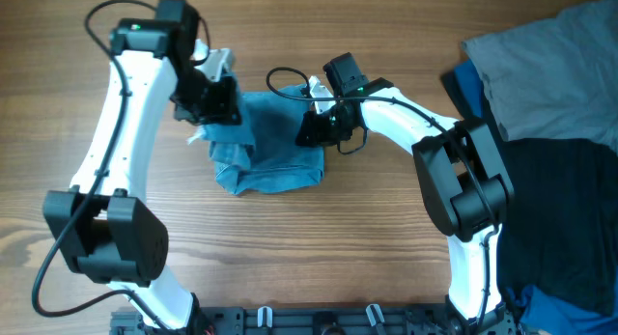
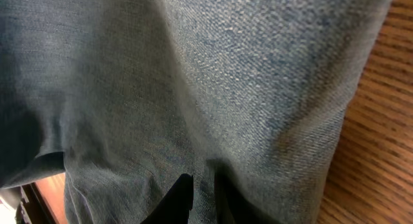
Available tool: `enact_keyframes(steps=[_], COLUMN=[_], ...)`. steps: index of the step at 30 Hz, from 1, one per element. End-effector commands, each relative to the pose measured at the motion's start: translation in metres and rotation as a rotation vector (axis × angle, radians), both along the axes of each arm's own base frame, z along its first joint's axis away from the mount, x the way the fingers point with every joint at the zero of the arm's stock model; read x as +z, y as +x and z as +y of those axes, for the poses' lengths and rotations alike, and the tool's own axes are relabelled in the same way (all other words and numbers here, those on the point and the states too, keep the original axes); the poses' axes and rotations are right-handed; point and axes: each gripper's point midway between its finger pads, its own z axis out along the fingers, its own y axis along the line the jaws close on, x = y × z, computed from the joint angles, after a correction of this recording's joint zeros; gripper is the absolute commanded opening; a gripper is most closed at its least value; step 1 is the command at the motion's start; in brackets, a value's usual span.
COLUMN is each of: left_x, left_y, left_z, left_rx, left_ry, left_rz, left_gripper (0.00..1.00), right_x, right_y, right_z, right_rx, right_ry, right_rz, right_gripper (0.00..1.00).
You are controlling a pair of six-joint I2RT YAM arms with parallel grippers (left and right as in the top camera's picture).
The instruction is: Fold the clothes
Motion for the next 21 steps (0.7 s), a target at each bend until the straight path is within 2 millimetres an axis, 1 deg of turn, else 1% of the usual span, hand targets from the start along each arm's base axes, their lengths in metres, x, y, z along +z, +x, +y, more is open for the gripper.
enact_keyframes(steps=[1,2,3,4,5,6,7,8,9,11,12,13,14,15,16,17,18,19,20,21], left_x=[-0.013,-0.022,-0.031,-0.037,-0.039,-0.043,-0.043,-0.039,-0.032,-0.015,-0.004,0.004,0.005,0.005,0.001,-0.001,-0.003,-0.007,-0.012,-0.021], left_y=[-0.001,-0.002,-0.004,-0.004,-0.005,-0.004,-0.004,-0.003,-0.001,0.001,0.002,0.004,0.005,0.006,0.006,0.007,0.006,0.004,0.002,-0.002], left_z=[-0.024,-0.028,-0.032,-0.037,-0.039,-0.043,-0.044,-0.042,-0.038,-0.028,-0.022,-0.017,-0.014,-0.011,-0.008,-0.007,-0.006,-0.006,-0.004,-0.001], left_rx=[-0.005,-0.017,-0.027,-0.038,-0.044,-0.054,-0.056,-0.051,-0.04,-0.012,0.005,0.018,0.019,0.024,0.027,0.027,0.013,-0.017,-0.021,-0.018], left_ry=[-0.04,-0.038,-0.035,-0.038,-0.039,-0.038,-0.038,-0.039,-0.04,-0.04,-0.041,-0.041,-0.041,-0.031,-0.02,-0.011,-0.006,-0.003,0.009,0.022], left_rz=[0.001,0.015,0.031,0.043,0.046,0.05,0.046,0.043,0.042,0.044,0.044,0.039,0.035,0.033,0.035,0.036,0.037,0.039,0.048,0.066], left_gripper=[0.46,0.52,0.85,1.0,1.0,1.0,1.0,1.0,1.0,1.0,1.0,1.0,1.0,1.0,1.0,1.0,0.95,0.69,0.5,0.25], right_x=[-0.041,-0.035,-0.03,-0.025,-0.018,-0.003,0.012,0.035,0.056,0.091,0.116,0.127,0.141,0.146,0.152,0.158,0.166,0.171,0.17,0.165], right_y=[-0.023,-0.025,-0.024,-0.023,-0.02,-0.014,-0.007,0.004,0.014,0.028,0.037,0.041,0.045,0.046,0.043,0.038,0.031,0.021,0.017,0.014], right_z=[-0.02,-0.018,-0.017,-0.018,-0.019,-0.022,-0.029,-0.04,-0.051,-0.068,-0.081,-0.086,-0.093,-0.094,-0.09,-0.079,-0.066,-0.048,-0.039,-0.028], right_rx=[-0.025,-0.02,-0.022,-0.025,-0.027,-0.04,-0.06,-0.093,-0.123,-0.172,-0.21,-0.223,-0.24,-0.244,-0.204,-0.126,-0.043,0.037,0.058,0.082], right_ry=[-0.113,-0.088,-0.079,-0.078,-0.075,-0.069,-0.069,-0.069,-0.059,-0.027,-0.009,0.002,0.015,0.02,0.046,0.098,0.163,0.222,0.221,0.203], right_rz=[0.101,0.119,0.124,0.121,0.114,0.099,0.077,0.039,0.001,-0.073,-0.137,-0.166,-0.201,-0.213,-0.235,-0.263,-0.286,-0.302,-0.306,-0.318], right_gripper=[0.23,0.25,0.27,0.28,0.29,0.31,0.34,0.37,0.41,0.46,0.48,0.49,0.49,0.5,0.5,0.5,0.5,0.45,0.37,0.23])
